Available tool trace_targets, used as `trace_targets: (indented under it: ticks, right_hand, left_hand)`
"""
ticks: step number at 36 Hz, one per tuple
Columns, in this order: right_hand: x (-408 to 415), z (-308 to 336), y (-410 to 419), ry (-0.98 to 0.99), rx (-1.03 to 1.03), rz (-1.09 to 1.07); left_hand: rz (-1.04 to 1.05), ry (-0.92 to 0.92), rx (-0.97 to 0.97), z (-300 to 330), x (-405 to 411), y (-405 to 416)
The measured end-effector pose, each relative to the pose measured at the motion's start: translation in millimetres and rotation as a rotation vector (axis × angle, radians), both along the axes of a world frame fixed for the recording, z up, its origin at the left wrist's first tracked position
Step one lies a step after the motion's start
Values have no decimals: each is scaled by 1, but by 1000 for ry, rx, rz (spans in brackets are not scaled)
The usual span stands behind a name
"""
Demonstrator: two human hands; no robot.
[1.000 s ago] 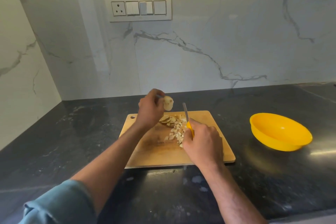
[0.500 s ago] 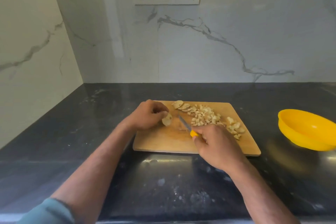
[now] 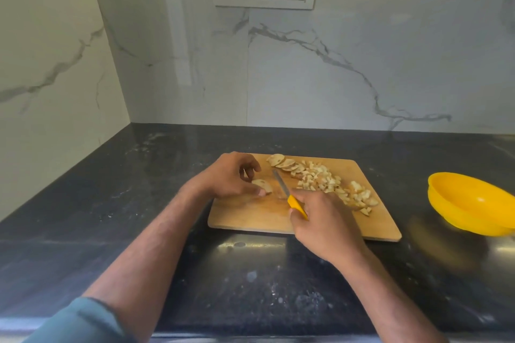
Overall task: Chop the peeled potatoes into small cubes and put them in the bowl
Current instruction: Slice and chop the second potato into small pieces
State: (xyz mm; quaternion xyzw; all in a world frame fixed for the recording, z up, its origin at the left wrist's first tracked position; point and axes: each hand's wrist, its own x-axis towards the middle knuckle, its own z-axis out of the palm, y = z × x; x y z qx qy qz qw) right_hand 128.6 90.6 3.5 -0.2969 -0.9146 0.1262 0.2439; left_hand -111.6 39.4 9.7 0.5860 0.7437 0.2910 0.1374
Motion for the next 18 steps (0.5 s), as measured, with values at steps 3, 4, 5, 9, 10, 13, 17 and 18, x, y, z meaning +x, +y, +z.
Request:
trace_targets:
  ticks: [3,4,5,9,10,13,17,18]
  right_hand:
    - [-8,-1,-8,1,21,-4]
    - [-11,-1,-10,-2,24,-6]
    - [-14,-1,-12,-1,25,-4]
    - [-21,1,-16,8,37,-8]
    - [-22,1,-16,9,42,-10]
    - [-22,-1,-15,22,36,-22]
    - [-23,-3,-15,19,40,-16]
    - [-23,-3,-15,19,44,-9]
  left_hand:
    - [-40,39,25,1,2,0]
    - [-44,47,39,0,3,0]
    - [-47,47,52,0,4,1]
    - [-27,6,94,-1,6,2]
    - [-17,-13,98,-1,6,2]
    - [-3,-63,94,-2,5,2]
    - [-14,-44,104,-2,5,1]
    - [-14,-39,110,-2,6,0]
